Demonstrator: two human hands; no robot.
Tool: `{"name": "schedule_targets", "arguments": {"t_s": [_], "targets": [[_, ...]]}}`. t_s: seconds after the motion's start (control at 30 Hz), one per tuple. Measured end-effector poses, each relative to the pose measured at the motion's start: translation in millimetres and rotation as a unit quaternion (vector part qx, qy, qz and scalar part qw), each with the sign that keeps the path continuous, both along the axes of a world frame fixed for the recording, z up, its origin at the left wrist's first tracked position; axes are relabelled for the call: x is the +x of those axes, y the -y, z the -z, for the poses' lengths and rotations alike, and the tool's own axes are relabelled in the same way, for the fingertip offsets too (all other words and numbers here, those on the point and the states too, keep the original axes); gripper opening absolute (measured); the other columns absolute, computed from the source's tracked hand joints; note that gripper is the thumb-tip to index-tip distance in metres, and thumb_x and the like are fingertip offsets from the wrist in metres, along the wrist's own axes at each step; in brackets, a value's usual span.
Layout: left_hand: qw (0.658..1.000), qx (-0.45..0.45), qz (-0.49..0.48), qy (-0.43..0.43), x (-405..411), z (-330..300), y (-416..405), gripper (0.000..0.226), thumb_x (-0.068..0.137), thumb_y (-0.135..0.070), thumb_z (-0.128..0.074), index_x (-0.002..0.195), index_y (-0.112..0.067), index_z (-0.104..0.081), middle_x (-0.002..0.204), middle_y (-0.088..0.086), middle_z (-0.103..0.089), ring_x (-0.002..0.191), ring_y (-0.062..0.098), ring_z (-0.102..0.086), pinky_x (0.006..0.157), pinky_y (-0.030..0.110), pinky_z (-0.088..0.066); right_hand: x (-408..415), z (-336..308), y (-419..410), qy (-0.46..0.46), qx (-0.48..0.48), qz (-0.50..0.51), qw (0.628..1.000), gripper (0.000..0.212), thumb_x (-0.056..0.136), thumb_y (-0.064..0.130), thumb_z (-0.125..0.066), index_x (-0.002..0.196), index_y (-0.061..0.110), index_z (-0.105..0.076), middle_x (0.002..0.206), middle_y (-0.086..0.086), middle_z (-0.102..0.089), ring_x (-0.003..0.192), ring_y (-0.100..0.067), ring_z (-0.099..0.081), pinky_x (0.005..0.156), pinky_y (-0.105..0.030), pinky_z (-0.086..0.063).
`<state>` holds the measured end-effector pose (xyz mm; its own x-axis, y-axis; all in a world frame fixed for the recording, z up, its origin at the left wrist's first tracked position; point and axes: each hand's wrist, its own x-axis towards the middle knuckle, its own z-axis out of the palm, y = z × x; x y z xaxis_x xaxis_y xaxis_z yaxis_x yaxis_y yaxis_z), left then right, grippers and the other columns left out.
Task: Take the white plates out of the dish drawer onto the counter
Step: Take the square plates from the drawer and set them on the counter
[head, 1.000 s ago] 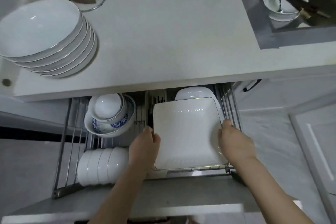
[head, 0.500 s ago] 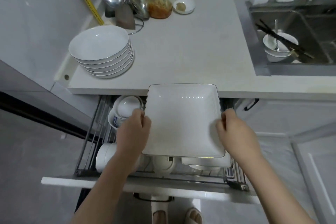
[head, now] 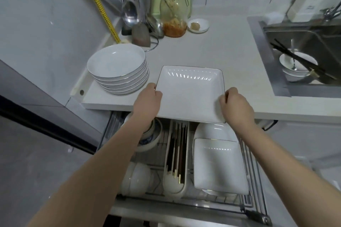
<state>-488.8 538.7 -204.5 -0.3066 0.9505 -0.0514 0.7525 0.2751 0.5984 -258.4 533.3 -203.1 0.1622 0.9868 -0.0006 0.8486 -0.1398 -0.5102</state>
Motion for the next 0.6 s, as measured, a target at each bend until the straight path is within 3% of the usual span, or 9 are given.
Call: {"name": "schedule_targets", "arguments": {"t_s": [0.2, 0.6], "targets": [[1.000, -0.015, -0.004, -0.023, -9, 16, -31, 0.027, 0.093, -0.013, -0.034, 0.106, -0.007, -0.057, 0.104, 0.011, -0.062, 0.085, 0.025, -0.047, 0.072, 0.031, -0.034, -8, 12, -40, 0.032, -0.010, -0.001, 0.999, 0.025, 0.097, 0.019, -0.035, 0.103, 0.000, -0.050, 0.094, -0.020, -0.064, 0.073, -0.029, -0.045, 0.063, -0.034, -0.035], [0.998, 0.002, 0.000, -0.066, -22, 35, -62, 0.026, 0.094, -0.014, -0.033, 0.105, -0.010, -0.056, 0.102, 0.010, -0.062, 0.094, 0.033, -0.056, 0.068, 0.033, -0.035, -18, 26, -73, 0.094, -0.006, -0.025, 0.995, 0.023, 0.098, 0.020, -0.032, 0.097, 0.001, -0.046, 0.078, -0.010, -0.050, 0.070, -0.030, -0.047, 0.060, -0.033, -0.035]]}}
